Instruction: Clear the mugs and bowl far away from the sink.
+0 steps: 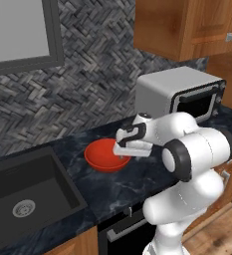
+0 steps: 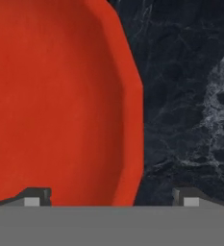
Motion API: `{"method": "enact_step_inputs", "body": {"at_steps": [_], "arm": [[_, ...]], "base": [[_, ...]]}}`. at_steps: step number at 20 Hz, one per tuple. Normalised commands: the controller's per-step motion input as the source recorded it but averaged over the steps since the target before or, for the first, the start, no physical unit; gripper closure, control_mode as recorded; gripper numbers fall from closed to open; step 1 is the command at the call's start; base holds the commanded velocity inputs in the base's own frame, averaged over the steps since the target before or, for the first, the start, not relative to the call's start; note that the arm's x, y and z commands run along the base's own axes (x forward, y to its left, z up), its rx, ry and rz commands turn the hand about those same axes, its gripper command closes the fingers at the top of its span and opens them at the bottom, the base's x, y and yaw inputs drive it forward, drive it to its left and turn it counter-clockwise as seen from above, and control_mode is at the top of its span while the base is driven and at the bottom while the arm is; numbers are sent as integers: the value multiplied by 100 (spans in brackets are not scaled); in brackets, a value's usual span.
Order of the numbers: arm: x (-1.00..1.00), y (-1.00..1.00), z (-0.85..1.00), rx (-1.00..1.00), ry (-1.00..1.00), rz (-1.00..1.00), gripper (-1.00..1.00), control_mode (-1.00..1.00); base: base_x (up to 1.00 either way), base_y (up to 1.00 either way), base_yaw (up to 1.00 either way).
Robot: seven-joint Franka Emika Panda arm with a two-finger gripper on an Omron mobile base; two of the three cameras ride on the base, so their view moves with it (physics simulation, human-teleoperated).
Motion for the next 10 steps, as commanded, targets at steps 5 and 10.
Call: {"method": "enact_step_inputs", "body": {"at_steps": [5,10], "arm": [[11,21,-19,0,1,0,-100,-100],[10,21,-23,1,7,0,100,-100]], "base": [[0,0,0],[0,0,0]]}}
